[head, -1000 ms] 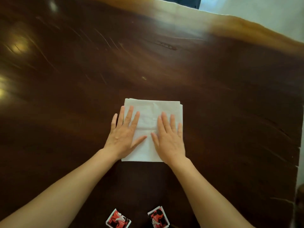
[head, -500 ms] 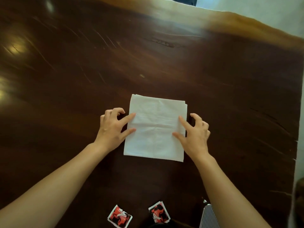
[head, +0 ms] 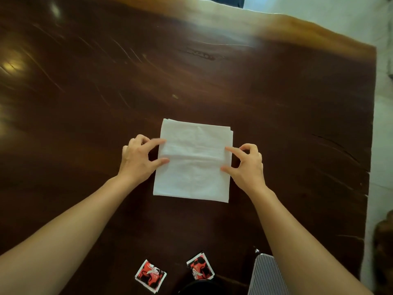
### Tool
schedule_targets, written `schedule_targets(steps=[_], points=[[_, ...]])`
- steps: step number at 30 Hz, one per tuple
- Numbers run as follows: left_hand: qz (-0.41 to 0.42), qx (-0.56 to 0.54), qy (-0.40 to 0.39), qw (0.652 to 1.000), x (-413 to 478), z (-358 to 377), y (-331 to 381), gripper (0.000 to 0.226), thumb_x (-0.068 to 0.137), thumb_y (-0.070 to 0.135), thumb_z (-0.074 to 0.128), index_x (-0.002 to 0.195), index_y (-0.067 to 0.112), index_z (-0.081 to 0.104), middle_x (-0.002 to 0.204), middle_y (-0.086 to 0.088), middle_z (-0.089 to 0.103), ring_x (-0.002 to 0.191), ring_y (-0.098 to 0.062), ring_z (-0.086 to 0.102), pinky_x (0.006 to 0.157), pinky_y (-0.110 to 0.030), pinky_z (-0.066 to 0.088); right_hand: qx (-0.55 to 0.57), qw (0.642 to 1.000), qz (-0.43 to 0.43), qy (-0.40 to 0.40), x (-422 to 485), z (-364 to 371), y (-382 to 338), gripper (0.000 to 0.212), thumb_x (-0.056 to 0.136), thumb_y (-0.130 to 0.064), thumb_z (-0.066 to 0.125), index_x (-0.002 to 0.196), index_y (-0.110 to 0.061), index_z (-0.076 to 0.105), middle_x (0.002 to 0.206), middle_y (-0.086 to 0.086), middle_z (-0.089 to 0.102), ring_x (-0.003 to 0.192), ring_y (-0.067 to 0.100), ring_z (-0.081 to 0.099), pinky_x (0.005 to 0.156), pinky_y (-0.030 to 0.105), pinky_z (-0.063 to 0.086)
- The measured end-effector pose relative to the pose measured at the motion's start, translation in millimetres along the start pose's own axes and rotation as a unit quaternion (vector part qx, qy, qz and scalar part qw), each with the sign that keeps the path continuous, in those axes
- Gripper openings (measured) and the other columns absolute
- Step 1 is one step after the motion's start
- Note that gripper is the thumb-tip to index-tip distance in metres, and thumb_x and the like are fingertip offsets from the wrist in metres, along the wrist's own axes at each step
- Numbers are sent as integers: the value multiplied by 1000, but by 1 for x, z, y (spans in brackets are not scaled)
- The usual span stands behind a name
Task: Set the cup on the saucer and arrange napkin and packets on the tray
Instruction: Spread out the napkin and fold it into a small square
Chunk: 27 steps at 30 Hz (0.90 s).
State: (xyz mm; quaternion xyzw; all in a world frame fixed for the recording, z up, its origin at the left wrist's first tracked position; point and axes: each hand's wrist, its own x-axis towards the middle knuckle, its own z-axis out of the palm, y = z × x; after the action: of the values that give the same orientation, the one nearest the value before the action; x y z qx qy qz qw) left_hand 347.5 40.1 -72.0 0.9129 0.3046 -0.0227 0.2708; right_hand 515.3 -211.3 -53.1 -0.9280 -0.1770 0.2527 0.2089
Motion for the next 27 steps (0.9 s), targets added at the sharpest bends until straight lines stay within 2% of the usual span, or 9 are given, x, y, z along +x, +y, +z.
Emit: schedule_targets(steps=[3,6,9,12,16,18,20,23,27], points=[[-62,-84,-14,994,22,-11,15,74,86,42,74,150,37,36,132,0,43,105,-24,56,97,-45,50,68,997,-1,22,11,-3,-14,74,84,-27,78,148,-31,41,137,3,43,127,23,43,104,42,47],[-33,-18,-52,998,48,-17,31,78,92,27,69,156,30,25,154,-2,31,133,-30,40,106,-46,45,-16,999,-51,5,32,-8,-37,80,92,-18,69,157,-27,23,155,4,32,139,26,33,105,39,42],[-32,45,-96,994,60,-14,43,68,92,21,65,153,21,36,144,-7,39,128,-33,34,103,-45,44,-101,993,-46,-32,49,-11,-49,75,93,-8,63,156,-22,24,150,6,35,133,29,37,92,39,48],[-68,45,-93,992,59,-12,50,50,89,18,64,137,18,50,130,-10,46,124,-34,34,98,-44,42,-129,990,-37,-51,53,-14,-49,46,93,-8,57,138,-14,47,127,9,49,115,32,50,83,44,52],[-70,-25,-79,994,52,-17,55,21,87,10,64,106,16,57,111,-7,55,107,-29,53,78,-33,43,-66,996,-45,-44,42,-19,-46,20,95,-13,58,114,-13,64,110,8,59,102,30,58,83,45,53],[-74,-71,-95,990,46,-25,59,27,88,7,64,112,18,57,103,-3,59,95,-25,59,70,-32,46,-30,998,-55,-23,31,-25,-47,13,95,-12,60,104,-13,68,103,6,60,95,27,59,82,44,54],[-60,-66,-114,989,40,-35,66,33,89,9,63,120,20,62,98,0,60,92,-23,60,73,-31,46,1,998,-68,3,19,-34,-48,10,93,-11,62,98,-14,70,98,5,63,90,24,60,79,42,56],[-34,-52,-111,992,30,-50,77,18,92,13,61,101,17,75,92,-2,66,88,-22,64,71,-29,45,58,995,-74,27,0,-51,-50,14,94,-8,62,87,-18,70,89,1,65,79,16,62,66,31,57],[-1,-64,-122,990,13,-61,86,19,85,14,72,101,23,65,111,-1,60,98,-19,61,70,-27,46,115,991,-62,30,-27,-72,-47,25,94,-6,65,77,-24,67,81,-4,66,75,11,61,56,17,45]])
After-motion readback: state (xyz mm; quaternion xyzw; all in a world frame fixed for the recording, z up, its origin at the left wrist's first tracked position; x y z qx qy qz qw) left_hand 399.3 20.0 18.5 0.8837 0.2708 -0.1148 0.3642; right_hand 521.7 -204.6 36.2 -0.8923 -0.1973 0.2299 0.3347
